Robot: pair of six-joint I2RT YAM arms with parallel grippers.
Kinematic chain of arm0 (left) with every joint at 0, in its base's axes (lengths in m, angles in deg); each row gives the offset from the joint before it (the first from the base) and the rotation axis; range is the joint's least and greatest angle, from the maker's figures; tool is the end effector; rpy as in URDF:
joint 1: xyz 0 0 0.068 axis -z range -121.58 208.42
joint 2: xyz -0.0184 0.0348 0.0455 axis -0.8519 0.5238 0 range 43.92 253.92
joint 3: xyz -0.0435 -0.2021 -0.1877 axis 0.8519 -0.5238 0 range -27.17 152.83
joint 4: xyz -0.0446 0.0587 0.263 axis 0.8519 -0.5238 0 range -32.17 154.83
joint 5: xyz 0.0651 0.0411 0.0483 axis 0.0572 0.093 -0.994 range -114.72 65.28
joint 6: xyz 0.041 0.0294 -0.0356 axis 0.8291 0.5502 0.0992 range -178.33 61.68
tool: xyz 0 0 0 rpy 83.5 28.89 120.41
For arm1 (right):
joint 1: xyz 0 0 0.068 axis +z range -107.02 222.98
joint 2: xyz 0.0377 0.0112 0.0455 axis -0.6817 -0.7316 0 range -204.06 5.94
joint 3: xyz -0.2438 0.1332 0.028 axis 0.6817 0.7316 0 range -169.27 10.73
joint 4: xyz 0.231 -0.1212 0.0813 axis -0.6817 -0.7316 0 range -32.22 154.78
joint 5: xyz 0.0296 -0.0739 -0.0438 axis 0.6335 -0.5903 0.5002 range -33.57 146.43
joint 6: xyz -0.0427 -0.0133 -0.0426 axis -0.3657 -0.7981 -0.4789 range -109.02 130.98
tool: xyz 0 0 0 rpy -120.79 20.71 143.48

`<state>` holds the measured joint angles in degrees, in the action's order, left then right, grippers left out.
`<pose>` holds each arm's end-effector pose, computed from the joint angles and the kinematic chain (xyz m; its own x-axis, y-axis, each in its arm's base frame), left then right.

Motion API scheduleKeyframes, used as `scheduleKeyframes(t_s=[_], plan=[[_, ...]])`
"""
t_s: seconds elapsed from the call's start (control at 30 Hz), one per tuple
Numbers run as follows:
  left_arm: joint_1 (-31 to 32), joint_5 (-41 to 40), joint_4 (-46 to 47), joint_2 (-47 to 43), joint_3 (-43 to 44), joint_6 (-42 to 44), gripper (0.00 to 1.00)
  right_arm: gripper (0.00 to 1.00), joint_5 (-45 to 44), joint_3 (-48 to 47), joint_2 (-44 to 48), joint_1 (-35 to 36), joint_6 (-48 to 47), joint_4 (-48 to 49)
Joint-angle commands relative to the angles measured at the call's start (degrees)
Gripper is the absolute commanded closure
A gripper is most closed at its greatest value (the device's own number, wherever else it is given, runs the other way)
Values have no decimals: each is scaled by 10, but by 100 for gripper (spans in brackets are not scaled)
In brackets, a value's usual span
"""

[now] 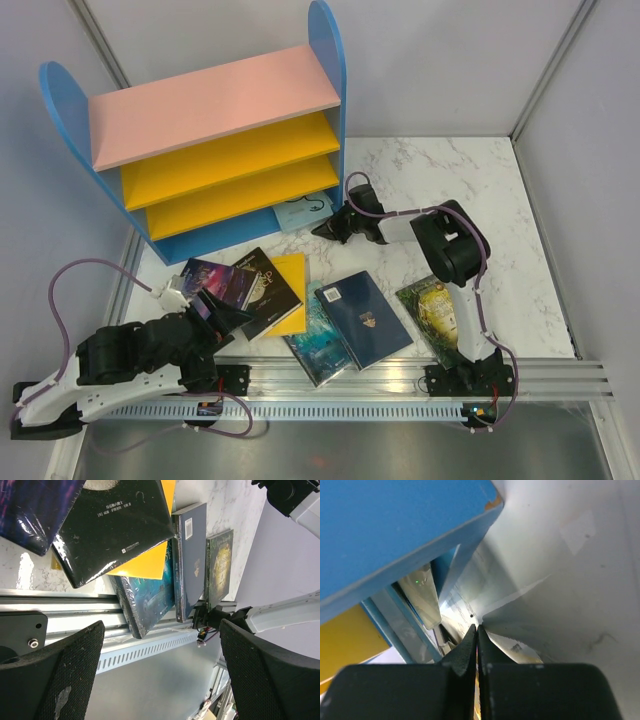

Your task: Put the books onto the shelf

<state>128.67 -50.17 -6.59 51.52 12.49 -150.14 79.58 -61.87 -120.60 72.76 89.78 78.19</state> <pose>0.0282 -0.0195 0.2632 -0.7303 -0.6365 -0.2479 -0.2374 0.5768 -0.7816 0.3987 0.2494 0.0821 -0.8120 0.5745 0.1030 0.4143 0.4429 0.7951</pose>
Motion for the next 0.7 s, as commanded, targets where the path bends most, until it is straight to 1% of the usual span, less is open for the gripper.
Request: scheduleKeyframes(t_s=[0.0, 0.17, 0.37, 0.47, 0.53, 0.57, 0.6, 0.63, 0.67], plan=[[3, -37, -25, -7, 8, 8, 3, 100, -23, -18, -21, 8, 45, 29], [3, -40, -38, -7, 11, 14, 3, 100, -36, -19, -34, 13, 93, 65], [3, -28, -31, 14, 9, 31, 2, 100, -32, -19, -42, 12, 103, 85], [3, -22, -20, 44, 16, 51, 1, 100, -26, 13, -13, 12, 83, 84], [3, -22, -14, 60, 22, 58, 0, 100, -21, 39, 22, 8, 58, 80], [3, -21, -7, 67, 24, 68, 0, 100, -16, 70, 37, 4, 47, 77], [3, -21, 14, 83, 31, 77, 0, 100, -11, 85, 68, -1, 33, 63], [3, -17, 36, 90, 36, 96, 0, 100, -7, 112, 84, -3, 2, 55], [3, -14, 51, 107, 43, 134, 0, 100, 3, 126, 101, -15, -14, 45]])
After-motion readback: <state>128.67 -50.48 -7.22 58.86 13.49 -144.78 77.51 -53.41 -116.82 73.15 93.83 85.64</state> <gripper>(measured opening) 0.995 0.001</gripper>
